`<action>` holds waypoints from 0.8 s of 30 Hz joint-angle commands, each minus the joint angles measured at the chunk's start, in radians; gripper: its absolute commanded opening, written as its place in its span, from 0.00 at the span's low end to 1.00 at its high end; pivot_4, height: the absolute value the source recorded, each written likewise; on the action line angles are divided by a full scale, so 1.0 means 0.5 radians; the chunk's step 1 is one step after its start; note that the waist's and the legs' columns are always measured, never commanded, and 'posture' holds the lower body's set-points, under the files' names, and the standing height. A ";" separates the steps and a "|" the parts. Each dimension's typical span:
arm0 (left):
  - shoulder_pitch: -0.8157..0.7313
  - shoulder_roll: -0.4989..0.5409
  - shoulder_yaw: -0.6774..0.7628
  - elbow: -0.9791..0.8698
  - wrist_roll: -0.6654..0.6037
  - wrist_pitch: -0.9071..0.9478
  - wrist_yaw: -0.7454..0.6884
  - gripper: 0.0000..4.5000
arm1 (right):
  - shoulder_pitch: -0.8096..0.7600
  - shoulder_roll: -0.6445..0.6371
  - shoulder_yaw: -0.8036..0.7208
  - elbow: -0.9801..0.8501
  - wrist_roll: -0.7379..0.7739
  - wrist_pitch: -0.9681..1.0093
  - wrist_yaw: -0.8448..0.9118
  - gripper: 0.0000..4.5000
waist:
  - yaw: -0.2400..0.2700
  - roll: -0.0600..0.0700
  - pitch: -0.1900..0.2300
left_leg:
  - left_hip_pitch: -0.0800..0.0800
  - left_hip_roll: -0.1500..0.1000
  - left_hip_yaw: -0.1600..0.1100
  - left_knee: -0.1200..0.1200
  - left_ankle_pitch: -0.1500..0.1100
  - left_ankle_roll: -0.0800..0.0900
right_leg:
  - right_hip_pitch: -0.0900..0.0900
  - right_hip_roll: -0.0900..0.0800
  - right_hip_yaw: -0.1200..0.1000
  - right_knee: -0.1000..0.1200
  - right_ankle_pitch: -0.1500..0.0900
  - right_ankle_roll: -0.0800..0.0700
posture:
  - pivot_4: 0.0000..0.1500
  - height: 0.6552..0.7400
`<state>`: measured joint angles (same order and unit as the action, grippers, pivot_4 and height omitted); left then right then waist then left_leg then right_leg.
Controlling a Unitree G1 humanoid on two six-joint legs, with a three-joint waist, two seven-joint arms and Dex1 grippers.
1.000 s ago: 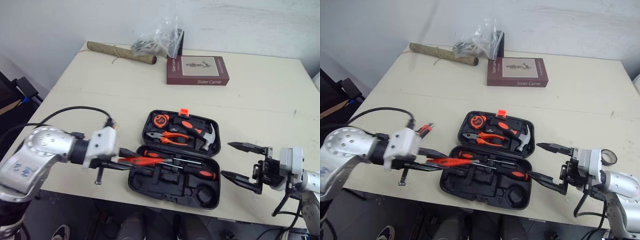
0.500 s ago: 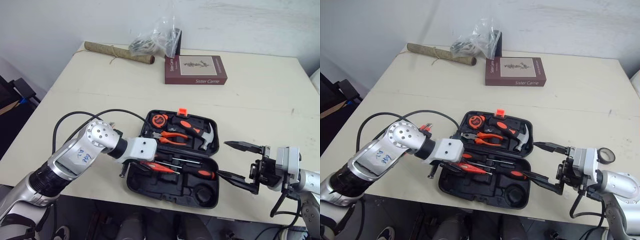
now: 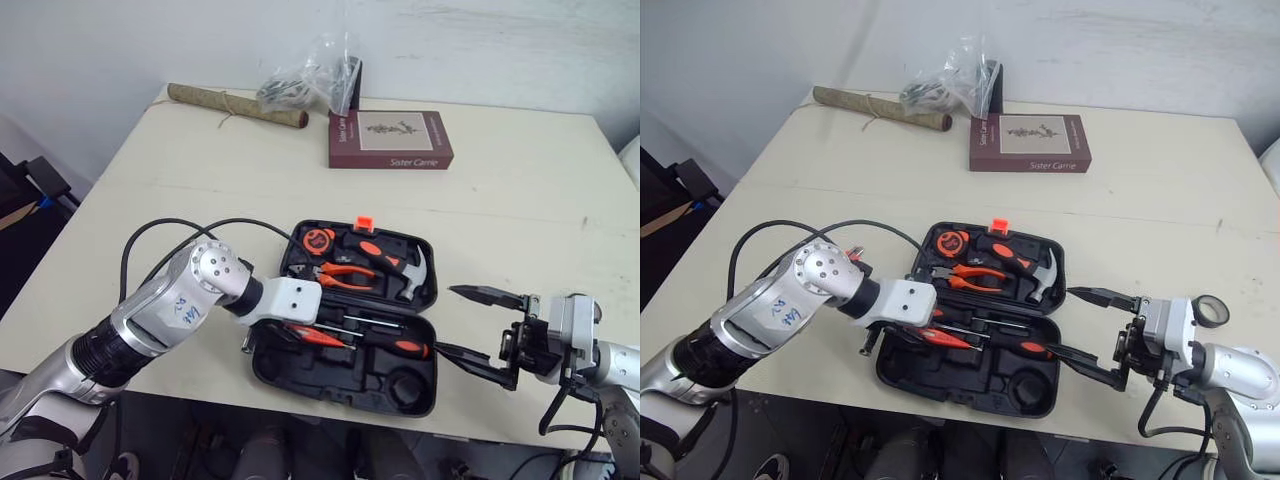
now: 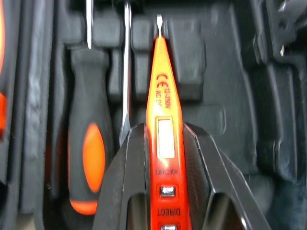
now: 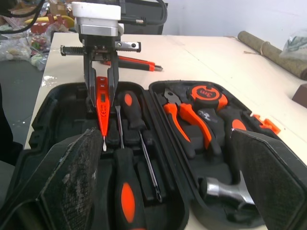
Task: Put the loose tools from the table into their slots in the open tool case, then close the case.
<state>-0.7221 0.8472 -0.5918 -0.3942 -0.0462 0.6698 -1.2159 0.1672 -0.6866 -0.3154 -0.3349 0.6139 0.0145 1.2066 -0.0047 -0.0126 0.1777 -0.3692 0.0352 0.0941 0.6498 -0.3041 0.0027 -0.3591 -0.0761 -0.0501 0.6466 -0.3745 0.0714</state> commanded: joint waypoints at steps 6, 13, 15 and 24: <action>0.064 -0.007 -0.044 0.007 0.161 -0.024 0.044 0.07 | 0.009 0.014 -0.007 0.035 -0.002 -0.101 0.032 1.00 | 0.002 0.000 0.000 | 0.001 0.002 0.000 0.000 0.001 -0.002 | 0.000 0.002 0.000 0.002 0.000 0.000 | 1.00 1.00; 0.050 -0.091 0.114 -0.013 0.093 -0.259 0.065 0.47 | 0.019 0.000 -0.010 0.009 0.011 -0.077 0.016 1.00 | 0.015 0.000 0.000 | -0.001 0.000 -0.001 0.003 0.001 0.000 | 0.001 -0.001 0.000 0.001 0.000 0.000 | 1.00 1.00; 0.017 -0.080 0.171 -0.085 0.000 -0.217 -0.020 0.68 | 0.017 -0.021 -0.011 0.017 0.019 -0.058 0.034 1.00 | 0.012 0.000 0.000 | -0.001 0.000 -0.001 0.003 0.000 0.000 | 0.001 -0.001 0.000 0.001 0.000 0.000 | 1.00 1.00; 0.104 -0.007 0.505 -0.140 -0.275 -0.153 -0.070 0.88 | -0.118 -0.042 0.048 0.086 0.016 0.013 0.067 1.00 | 0.006 0.000 0.000 | 0.001 0.001 -0.001 0.003 0.001 -0.002 | 0.001 0.001 0.000 0.003 0.000 0.000 | 1.00 1.00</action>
<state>-0.6890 0.8550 -0.3726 -0.4822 -0.1734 0.6375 -1.2758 0.1110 -0.7010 -0.2921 -0.2815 0.6065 0.0213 1.2336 -0.0018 -0.0125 0.1776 -0.3688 0.0358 0.0935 0.6516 -0.3035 0.0020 -0.3586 -0.0757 -0.0504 0.6482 -0.3746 0.0714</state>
